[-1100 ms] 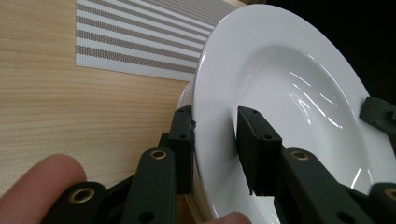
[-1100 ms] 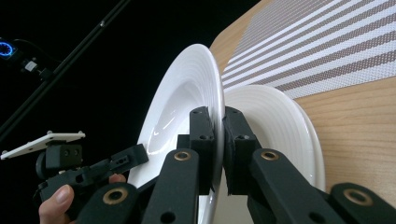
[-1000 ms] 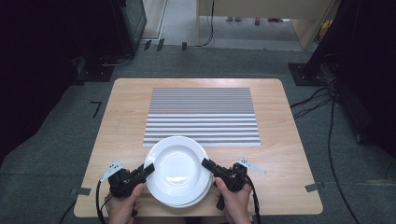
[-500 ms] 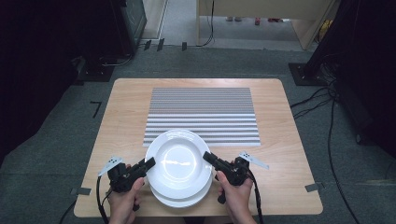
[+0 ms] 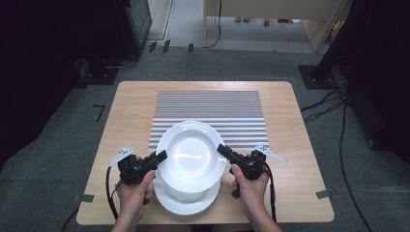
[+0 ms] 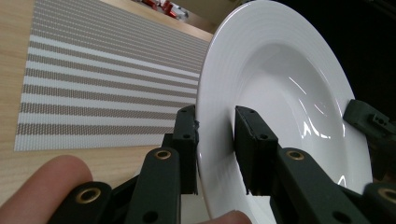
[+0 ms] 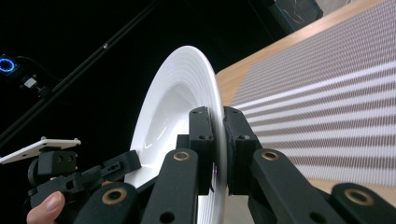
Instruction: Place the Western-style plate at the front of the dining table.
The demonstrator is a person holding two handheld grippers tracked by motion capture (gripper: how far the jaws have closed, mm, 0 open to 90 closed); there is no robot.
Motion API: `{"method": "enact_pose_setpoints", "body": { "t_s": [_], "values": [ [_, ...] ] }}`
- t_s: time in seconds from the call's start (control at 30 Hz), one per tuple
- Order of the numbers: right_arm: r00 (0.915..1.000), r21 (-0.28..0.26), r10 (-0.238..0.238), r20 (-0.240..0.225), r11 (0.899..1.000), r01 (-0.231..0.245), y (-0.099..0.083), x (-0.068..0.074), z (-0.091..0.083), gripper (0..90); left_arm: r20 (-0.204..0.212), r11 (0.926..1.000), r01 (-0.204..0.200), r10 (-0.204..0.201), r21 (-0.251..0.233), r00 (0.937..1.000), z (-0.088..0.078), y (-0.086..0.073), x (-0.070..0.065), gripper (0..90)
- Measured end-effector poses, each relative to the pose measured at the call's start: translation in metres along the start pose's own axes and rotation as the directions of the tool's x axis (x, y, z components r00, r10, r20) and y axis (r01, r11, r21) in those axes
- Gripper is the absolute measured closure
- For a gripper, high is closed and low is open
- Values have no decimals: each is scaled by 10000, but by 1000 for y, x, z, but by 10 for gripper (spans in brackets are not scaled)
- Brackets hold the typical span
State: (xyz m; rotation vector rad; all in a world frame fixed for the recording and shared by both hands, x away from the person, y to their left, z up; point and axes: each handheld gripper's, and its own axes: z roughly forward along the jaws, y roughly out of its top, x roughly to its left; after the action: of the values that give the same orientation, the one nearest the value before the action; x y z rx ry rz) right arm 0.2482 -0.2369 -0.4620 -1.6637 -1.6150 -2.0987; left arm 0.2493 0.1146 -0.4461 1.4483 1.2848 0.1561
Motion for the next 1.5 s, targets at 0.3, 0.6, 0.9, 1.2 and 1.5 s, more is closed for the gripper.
{"method": "enact_pose_setpoints", "body": {
  "t_s": [0.3,0.6,0.9,1.2,1.5],
  "values": [
    [9999,-83,-141,56,9999,141,16,-2,7,849,-21,10000,-98,98,5,9999,13,14,0,714],
    [9997,-79,84,221,9999,-82,31,-13,16,846,-38,9996,-189,190,210,9998,33,30,2,713],
    [9990,-40,-8,436,10000,10,42,-21,27,844,-75,9990,-175,178,417,9998,49,40,8,710],
    [9978,94,-128,650,9999,123,56,-33,41,837,-291,9988,-236,249,429,9993,71,51,13,707],
    [9969,238,45,787,9997,-63,70,-46,52,832,-472,9967,-316,352,753,9983,88,66,15,704]
  ]
}}
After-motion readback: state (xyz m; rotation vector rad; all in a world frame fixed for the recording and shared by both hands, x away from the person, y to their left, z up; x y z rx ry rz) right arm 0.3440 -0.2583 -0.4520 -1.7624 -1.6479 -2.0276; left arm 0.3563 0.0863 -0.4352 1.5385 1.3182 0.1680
